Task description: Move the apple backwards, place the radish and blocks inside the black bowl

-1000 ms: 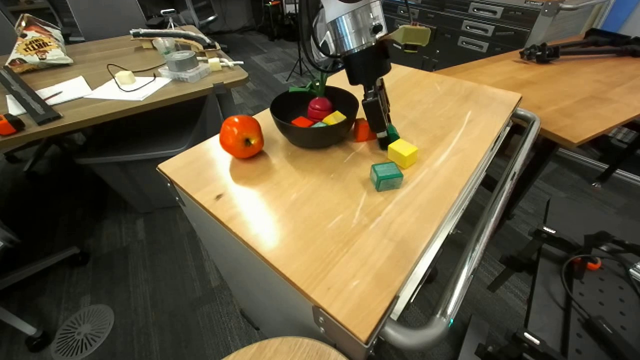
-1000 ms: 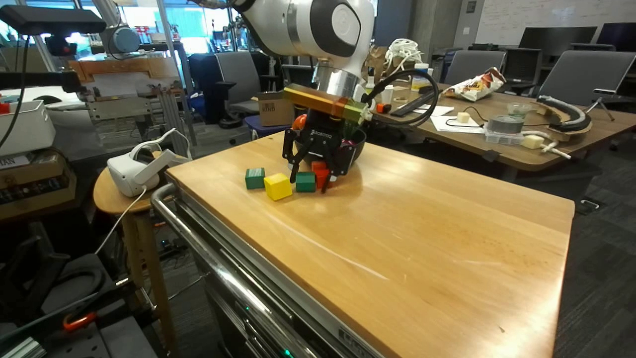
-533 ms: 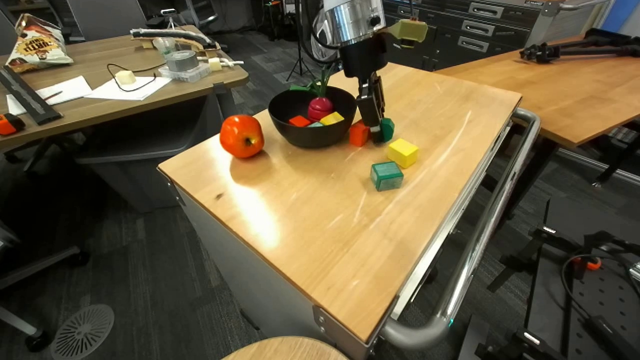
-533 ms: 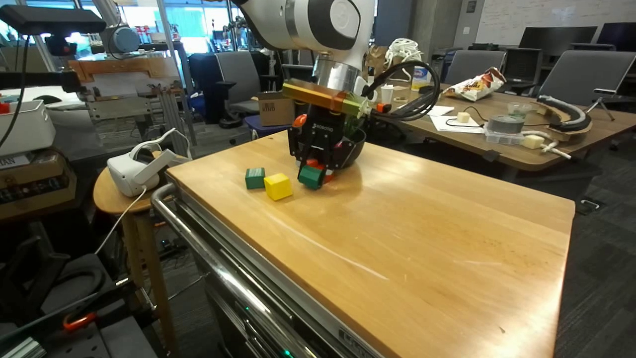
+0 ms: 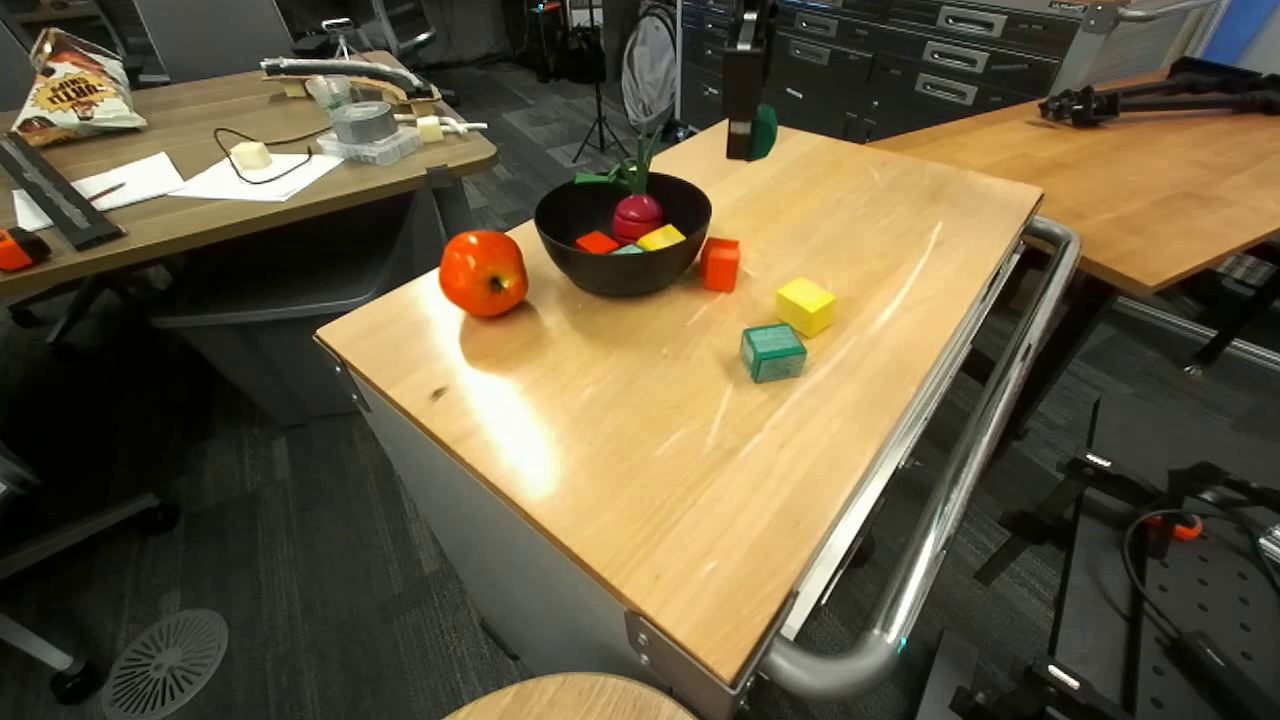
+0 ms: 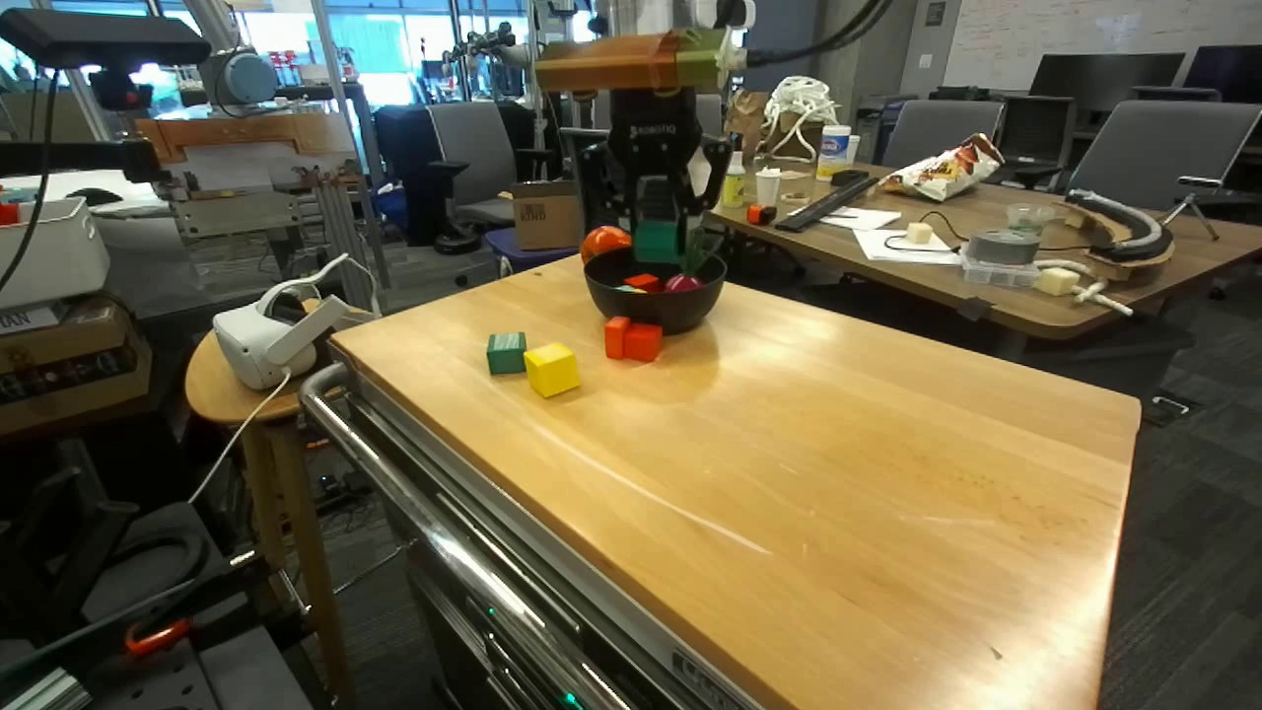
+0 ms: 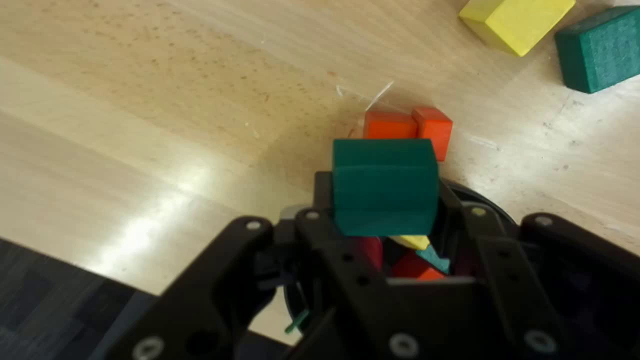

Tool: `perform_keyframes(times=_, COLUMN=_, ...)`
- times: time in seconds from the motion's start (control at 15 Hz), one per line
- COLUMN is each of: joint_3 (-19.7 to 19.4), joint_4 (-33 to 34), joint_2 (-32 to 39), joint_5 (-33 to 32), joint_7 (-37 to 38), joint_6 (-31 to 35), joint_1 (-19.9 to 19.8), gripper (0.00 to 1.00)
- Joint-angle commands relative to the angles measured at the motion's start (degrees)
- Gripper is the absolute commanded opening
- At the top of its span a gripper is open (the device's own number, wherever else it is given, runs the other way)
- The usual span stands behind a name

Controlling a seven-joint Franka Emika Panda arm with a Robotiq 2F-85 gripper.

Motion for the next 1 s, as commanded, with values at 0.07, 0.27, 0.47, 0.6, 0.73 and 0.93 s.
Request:
perform_keyframes(times=0.07, joint_3=0.00, joint_4=-5.02, joint_2=-5.30, joint_5=-10.82, joint_7=6.68, joint_6=10.60, joint_1=3.58, gripper=0.19)
perform_keyframes(times=0.27, joint_3=0.25, joint_4=-3.00, joint_2=-1.39, joint_5=-25.03, joint_7=19.69, joint_6=15.98, joint_1=6.03, gripper=0.19)
perform_keyframes(times=0.47, joint_3=-0.02, joint_4=1.92, joint_2=4.42, joint_5=-33.56, joint_7=29.20, joint_6=9.96, joint_1=8.57, gripper=0.19)
perform_keyframes(times=0.6, joint_3=0.25, joint_4=4.87, joint_2=7.80, joint_5=-29.78, joint_7=26.52, joint_6=3.96, joint_1=9.06, gripper=0.19)
perform_keyframes(times=0.73, joint_3=0.52, joint_4=7.46, joint_2=10.11, joint_5=-25.02, joint_7=22.72, joint_6=0.11, joint_1=8.71, gripper=0.19)
perform_keyframes(times=0.93, joint_3=0.11, joint_4=9.41, joint_2=11.40, joint_5=-20.85, joint_7=20.29, joint_6=0.03, joint_1=8.27, gripper=0.19)
